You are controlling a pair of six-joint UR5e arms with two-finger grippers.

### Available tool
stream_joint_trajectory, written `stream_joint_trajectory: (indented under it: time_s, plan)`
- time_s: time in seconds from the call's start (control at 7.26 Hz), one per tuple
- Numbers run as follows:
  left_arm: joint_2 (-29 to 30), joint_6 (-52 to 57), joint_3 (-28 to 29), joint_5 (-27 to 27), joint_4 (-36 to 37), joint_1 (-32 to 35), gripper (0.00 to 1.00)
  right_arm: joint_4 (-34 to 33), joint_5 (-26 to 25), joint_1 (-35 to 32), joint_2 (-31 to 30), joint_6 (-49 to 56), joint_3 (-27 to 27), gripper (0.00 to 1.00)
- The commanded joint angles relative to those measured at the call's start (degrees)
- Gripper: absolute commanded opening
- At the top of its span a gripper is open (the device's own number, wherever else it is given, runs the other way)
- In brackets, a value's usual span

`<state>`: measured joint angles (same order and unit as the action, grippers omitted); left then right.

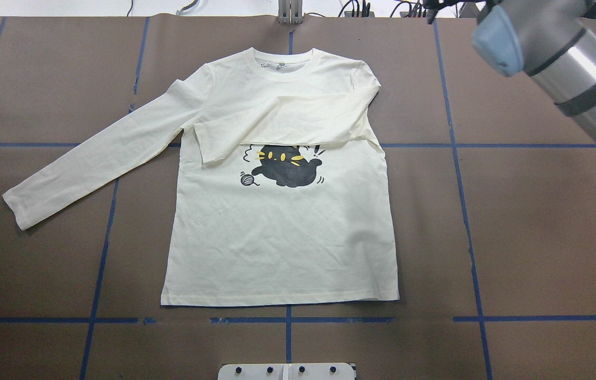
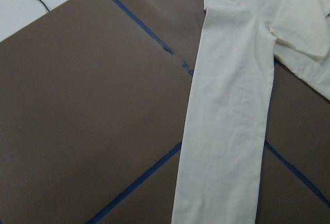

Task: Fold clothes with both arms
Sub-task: 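Release the sleeve and raise the right gripper away from the shirt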

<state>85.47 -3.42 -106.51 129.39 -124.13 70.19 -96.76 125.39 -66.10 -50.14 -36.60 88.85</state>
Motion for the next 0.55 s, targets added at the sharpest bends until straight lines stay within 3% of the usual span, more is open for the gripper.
stream_joint_trajectory:
  time_s: [0.0,0.28,0.41]
  plan:
    - [-6.3,-2.7,-2.5,-11.4,-2.8,-10.5,1.0,0.2,4.1,-5.9,-12.9,15.4,6.5,1.0]
    - [-8.6,-3.0,-1.4,-16.0,-5.8,-18.2,1.0,0.8,4.7,-7.3,-21.0,18.0,11.9,1.0]
    - [-8.7,-3.0,-0.4,-19.0,-5.9,-20.7,1.0,0.8,4.7,-7.4,-21.9,18.0,13.3,1.0]
